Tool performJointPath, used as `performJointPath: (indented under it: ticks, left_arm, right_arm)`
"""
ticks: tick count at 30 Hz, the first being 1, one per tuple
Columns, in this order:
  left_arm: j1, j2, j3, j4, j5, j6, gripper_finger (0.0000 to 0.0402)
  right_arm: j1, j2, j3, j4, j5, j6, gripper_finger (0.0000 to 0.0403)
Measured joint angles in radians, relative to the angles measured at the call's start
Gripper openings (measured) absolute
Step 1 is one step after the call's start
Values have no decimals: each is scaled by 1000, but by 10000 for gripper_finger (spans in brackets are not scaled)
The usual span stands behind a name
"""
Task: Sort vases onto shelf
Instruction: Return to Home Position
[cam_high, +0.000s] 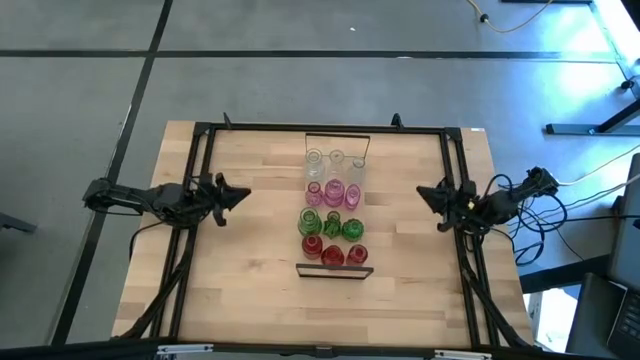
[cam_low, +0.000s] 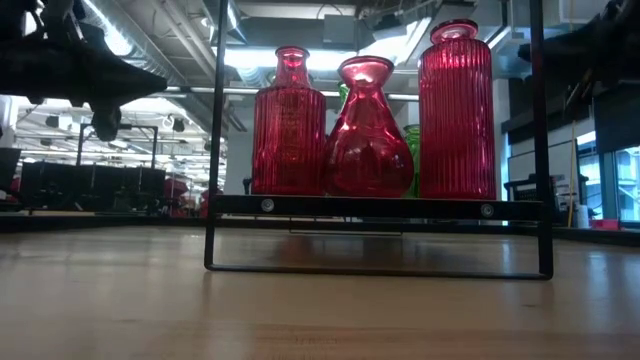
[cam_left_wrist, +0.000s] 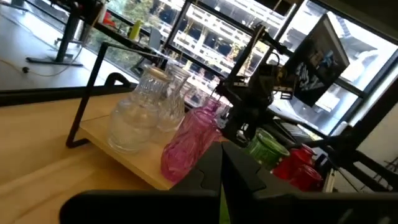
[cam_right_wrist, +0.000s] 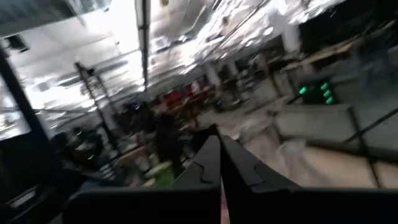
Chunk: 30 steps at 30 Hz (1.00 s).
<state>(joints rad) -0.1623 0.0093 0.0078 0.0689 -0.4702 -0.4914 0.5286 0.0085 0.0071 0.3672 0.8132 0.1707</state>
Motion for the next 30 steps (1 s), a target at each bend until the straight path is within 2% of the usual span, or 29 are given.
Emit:
performJointPath:
  ticks: [3, 7, 11, 16, 21, 30]
  left_arm:
    - [0, 6, 0, -1, 17, 37, 0]
    - [0, 13, 0, -2, 25, 195, 0]
    - [0, 13, 0, -2, 16, 339, 0]
    - [0, 13, 0, -2, 18, 341, 0]
    - [0, 13, 0, -2, 18, 340, 0]
    - [0, 13, 0, -2, 18, 338, 0]
  right_arm:
    - [0, 0, 0, -117, -56, 92, 0]
    - [0, 0, 0, -285, -99, 175, 0]
    - [-1, 22, 2, -292, -103, 159, 0]
    - [0, 23, 2, -294, -92, 139, 0]
    - [1, 23, 2, -300, 0, 135, 0]
    - [1, 23, 2, -301, 5, 135, 0]
